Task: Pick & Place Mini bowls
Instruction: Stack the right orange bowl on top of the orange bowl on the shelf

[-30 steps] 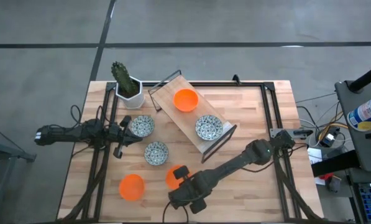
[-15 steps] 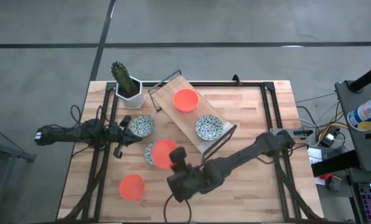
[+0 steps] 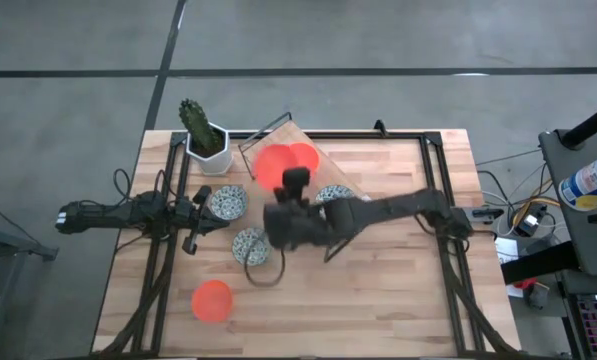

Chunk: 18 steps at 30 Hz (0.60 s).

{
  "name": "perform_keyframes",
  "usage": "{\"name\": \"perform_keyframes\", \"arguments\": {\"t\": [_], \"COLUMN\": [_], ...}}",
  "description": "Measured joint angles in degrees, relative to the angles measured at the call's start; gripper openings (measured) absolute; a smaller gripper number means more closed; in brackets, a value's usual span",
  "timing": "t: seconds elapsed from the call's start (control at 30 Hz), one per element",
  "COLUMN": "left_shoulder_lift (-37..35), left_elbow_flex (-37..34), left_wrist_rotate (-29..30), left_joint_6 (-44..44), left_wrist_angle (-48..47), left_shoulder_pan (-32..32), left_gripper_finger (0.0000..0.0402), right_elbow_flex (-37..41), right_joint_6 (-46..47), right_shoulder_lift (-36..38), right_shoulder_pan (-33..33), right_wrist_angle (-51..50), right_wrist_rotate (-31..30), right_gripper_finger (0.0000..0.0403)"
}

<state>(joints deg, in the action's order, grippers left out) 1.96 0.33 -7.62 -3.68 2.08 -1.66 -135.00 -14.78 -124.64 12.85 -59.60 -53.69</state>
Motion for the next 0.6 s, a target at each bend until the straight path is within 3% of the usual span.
{"name": "perform_keyframes", "arguments": {"t": [0.23, 0.43, 0.6], "left_shoulder_lift": [0.0, 0.0, 0.0], "left_elbow_flex": [0.0, 0.0, 0.0], "left_wrist_rotate": [0.0, 0.0, 0.0], "left_joint_6": [0.0, 0.0, 0.0], "left_wrist_angle": [0.0, 0.0, 0.0], "left_shoulder_pan": [0.0, 0.0, 0.0], "left_gripper_finger": [0.0000, 0.0000, 0.0000], "right_elbow_flex": [0.0, 0.0, 0.0], "right_joint_6": [4.8, 10.5, 12.4], "right_shoulder_lift": [2.4, 3.3, 3.5], "right_shoulder_pan": [-8.5, -13.5, -16.3], "right_wrist_angle": [-0.9, -8.7, -13.4], "right_wrist_rotate": [11.6, 17.3, 27.0], "right_gripper_finger": [0.0008, 0.0008, 0.0008]}}
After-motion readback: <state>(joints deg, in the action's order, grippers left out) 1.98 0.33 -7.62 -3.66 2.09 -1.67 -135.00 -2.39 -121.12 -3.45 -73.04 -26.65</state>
